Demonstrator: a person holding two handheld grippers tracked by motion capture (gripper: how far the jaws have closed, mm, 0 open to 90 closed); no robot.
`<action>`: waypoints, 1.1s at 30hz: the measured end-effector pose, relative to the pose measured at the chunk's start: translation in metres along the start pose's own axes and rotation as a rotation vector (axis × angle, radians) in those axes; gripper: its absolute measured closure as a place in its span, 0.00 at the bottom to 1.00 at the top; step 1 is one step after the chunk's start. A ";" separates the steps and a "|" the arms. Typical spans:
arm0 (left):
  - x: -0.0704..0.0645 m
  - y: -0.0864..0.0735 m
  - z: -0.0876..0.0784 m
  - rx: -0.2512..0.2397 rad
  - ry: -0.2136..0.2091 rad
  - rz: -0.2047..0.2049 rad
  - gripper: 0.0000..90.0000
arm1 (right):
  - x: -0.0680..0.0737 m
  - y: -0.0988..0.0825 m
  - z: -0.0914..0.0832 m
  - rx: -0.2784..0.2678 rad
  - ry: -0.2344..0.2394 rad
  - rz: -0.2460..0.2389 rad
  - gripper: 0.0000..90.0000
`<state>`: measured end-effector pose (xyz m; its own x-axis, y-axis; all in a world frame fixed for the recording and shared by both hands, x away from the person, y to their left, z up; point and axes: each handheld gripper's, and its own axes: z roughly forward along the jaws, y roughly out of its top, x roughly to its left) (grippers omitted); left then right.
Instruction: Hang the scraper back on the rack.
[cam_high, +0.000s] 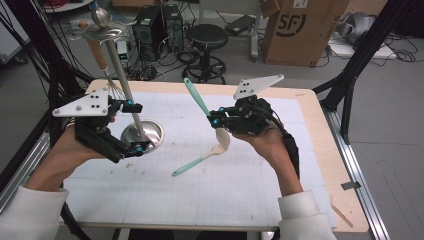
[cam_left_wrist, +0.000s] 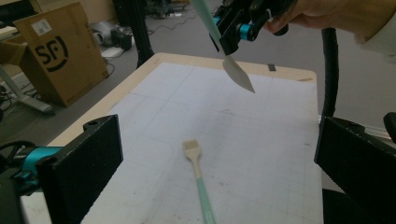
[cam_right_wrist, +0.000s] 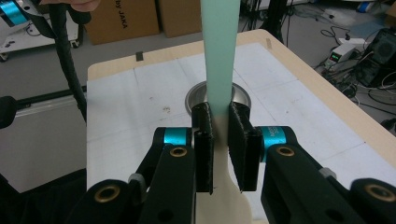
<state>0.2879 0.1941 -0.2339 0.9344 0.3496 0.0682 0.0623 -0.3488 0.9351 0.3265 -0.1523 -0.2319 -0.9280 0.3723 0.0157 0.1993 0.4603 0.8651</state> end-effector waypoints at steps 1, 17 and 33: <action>0.001 0.003 0.003 0.004 0.000 -0.002 0.02 | 0.000 0.000 0.001 0.000 0.001 -0.004 0.90; 0.006 0.040 0.035 0.034 -0.031 -0.017 0.02 | 0.001 0.001 0.001 -0.006 -0.004 0.002 0.90; 0.007 0.054 0.069 0.059 -0.043 -0.036 0.12 | 0.001 0.002 0.006 -0.007 0.010 -0.004 0.90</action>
<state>0.3223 0.1174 -0.2069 0.9451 0.3261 0.0186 0.1159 -0.3880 0.9143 0.3276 -0.1463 -0.2330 -0.9321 0.3619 0.0170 0.1929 0.4561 0.8688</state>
